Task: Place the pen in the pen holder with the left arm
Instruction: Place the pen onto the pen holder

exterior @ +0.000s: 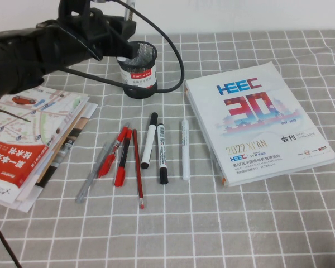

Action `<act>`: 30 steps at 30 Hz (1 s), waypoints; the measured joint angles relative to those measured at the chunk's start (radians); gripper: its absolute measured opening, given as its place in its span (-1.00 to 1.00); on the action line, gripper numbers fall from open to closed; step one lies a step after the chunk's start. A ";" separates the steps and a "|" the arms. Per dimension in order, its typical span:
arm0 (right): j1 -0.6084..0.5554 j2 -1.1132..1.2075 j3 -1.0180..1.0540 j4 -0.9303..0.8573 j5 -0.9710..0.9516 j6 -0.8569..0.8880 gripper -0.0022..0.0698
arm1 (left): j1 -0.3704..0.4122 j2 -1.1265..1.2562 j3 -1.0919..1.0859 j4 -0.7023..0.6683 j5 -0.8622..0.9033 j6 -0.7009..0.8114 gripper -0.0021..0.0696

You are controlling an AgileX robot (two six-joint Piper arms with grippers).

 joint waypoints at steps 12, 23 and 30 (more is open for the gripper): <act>0.000 0.000 0.000 0.000 0.000 0.000 -0.98 | -0.002 0.021 0.000 0.113 0.017 -0.166 -0.64; 0.000 0.000 0.000 0.000 0.000 0.000 -0.98 | -0.031 0.021 0.000 1.065 -0.144 -1.143 -0.64; 0.000 0.000 0.000 0.000 0.000 0.000 -0.98 | -0.101 0.021 0.043 1.295 -0.331 -1.344 -0.64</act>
